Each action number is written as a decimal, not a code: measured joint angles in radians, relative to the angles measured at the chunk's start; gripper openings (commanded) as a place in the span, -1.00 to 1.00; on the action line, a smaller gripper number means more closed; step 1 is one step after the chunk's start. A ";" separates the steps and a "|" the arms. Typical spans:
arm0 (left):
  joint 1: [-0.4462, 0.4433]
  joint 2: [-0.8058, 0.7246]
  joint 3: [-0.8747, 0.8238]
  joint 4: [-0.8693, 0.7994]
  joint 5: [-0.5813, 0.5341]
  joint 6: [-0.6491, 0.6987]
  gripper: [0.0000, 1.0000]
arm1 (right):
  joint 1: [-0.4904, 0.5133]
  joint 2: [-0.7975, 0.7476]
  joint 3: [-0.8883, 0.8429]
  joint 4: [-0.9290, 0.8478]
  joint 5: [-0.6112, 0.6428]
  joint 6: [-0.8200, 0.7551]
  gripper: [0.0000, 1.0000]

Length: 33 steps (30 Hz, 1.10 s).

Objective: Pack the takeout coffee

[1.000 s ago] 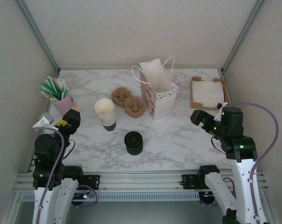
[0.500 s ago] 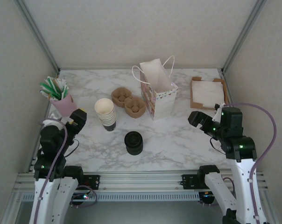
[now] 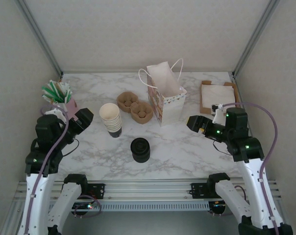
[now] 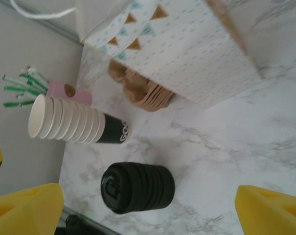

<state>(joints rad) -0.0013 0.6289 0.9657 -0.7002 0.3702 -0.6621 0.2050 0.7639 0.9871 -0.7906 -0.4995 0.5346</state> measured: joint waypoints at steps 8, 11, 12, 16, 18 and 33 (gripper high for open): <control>0.000 0.126 0.111 -0.147 -0.007 0.102 0.41 | 0.319 0.183 0.049 0.017 0.127 0.013 0.73; -0.006 0.162 0.123 -0.191 -0.028 0.141 0.31 | 0.438 0.262 0.102 0.018 0.203 0.010 0.71; -0.010 0.175 0.127 -0.204 -0.034 0.151 0.27 | 0.474 0.291 0.123 0.018 0.229 0.008 0.68; -0.027 0.230 0.157 -0.239 -0.057 0.182 0.19 | 0.571 0.388 0.195 0.016 0.321 0.000 0.62; -0.037 0.252 0.174 -0.241 -0.066 0.190 0.14 | 0.608 0.426 0.220 0.016 0.359 -0.004 0.60; -0.251 0.477 0.312 -0.295 -0.285 0.217 -0.12 | 0.660 0.555 0.246 0.017 0.484 -0.010 0.71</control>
<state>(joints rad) -0.2527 1.1057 1.2778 -0.9951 0.0853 -0.4450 0.8650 1.3186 1.2327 -0.7734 -0.0151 0.5251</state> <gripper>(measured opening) 0.462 0.848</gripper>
